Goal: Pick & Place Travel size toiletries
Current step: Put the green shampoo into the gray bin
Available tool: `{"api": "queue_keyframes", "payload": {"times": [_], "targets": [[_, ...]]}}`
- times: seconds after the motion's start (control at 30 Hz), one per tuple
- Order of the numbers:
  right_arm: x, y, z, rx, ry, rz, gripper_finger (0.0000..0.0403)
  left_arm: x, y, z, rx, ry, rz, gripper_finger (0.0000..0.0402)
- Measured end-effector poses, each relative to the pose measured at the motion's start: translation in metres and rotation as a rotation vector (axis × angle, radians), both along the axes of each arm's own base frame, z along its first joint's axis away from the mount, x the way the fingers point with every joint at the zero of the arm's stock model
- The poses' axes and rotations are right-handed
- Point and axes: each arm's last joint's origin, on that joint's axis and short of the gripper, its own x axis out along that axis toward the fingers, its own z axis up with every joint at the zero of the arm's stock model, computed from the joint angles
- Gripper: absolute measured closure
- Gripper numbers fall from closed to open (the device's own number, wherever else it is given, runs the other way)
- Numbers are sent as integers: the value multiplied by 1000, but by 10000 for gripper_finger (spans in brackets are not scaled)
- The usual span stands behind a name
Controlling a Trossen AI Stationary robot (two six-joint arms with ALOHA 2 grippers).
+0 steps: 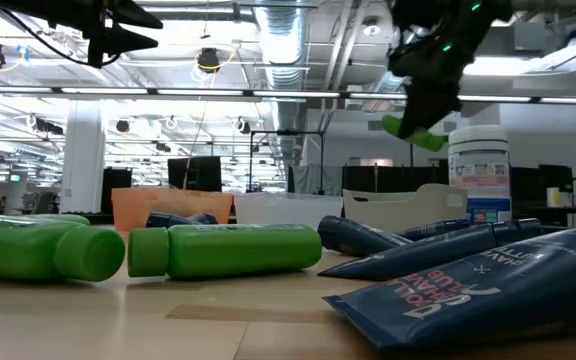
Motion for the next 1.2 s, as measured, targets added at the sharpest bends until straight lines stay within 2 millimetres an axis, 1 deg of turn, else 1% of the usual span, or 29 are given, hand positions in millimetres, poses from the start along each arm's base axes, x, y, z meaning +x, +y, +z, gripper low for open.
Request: {"api": "queue_keyframes", "payload": {"times": [0.13, 0.23, 0.33, 0.5, 0.67, 0.83, 0.97, 1.13, 1.2], "targets": [[7, -35, -5, -11, 20, -95, 263, 0, 0, 0, 0, 0, 0, 216], [13, -58, -16, 12, 72, -156, 263, 0, 0, 0, 0, 0, 0, 216], [20, -74, -30, 30, 126, -196, 263, 0, 0, 0, 0, 0, 1, 216], [29, -93, -53, 38, 218, -245, 263, 0, 0, 0, 0, 0, 0, 216], [33, -105, -70, 65, 269, -269, 262, 0, 0, 0, 0, 0, 0, 216], [35, -109, -81, 77, 298, -275, 255, 0, 0, 0, 0, 0, 0, 216], [36, -110, -86, 79, 321, -258, 227, 0, 0, 0, 0, 1, 0, 216], [38, -108, -84, 49, 328, -227, 178, 0, 0, 0, 4, 5, -4, 203], [37, -107, -79, 42, 317, -224, 165, 1, -1, 0, 5, 6, -45, 192]]}}
